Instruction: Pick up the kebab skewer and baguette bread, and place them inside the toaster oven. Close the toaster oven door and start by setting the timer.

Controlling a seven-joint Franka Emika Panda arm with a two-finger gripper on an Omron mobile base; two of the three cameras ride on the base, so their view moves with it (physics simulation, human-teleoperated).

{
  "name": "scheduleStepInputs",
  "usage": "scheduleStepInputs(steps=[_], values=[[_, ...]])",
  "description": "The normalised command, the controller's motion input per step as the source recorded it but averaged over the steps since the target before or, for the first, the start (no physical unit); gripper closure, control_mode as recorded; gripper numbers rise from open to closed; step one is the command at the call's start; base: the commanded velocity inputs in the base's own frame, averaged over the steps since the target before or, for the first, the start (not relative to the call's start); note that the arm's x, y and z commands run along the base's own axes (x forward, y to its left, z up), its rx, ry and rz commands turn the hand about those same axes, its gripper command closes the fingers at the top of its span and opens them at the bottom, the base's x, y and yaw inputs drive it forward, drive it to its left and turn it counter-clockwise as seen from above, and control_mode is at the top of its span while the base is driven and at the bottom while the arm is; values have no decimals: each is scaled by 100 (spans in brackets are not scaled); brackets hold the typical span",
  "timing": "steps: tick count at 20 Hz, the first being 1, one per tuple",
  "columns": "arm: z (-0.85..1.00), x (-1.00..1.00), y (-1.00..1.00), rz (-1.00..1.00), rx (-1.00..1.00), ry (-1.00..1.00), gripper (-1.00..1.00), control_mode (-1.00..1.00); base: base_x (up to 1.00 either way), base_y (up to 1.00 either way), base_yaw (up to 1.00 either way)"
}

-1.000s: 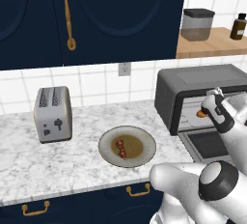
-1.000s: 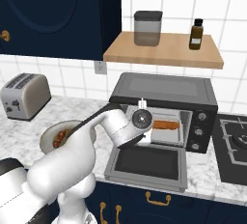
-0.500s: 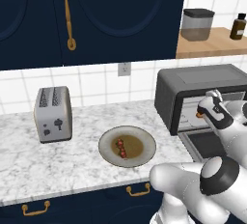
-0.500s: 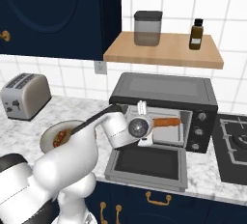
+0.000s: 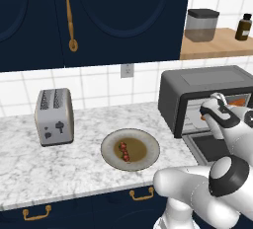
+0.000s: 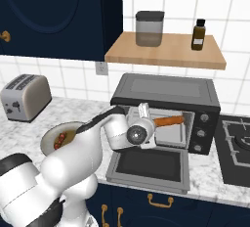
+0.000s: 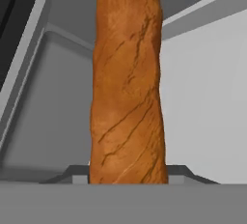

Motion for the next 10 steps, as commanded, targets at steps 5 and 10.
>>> scheduleStepInputs(steps=[5,10], values=[[0,1,0,0,0,0,-100,-100,0,0,0],[0,8,0,0,0,0,-100,-100,0,0,0]])
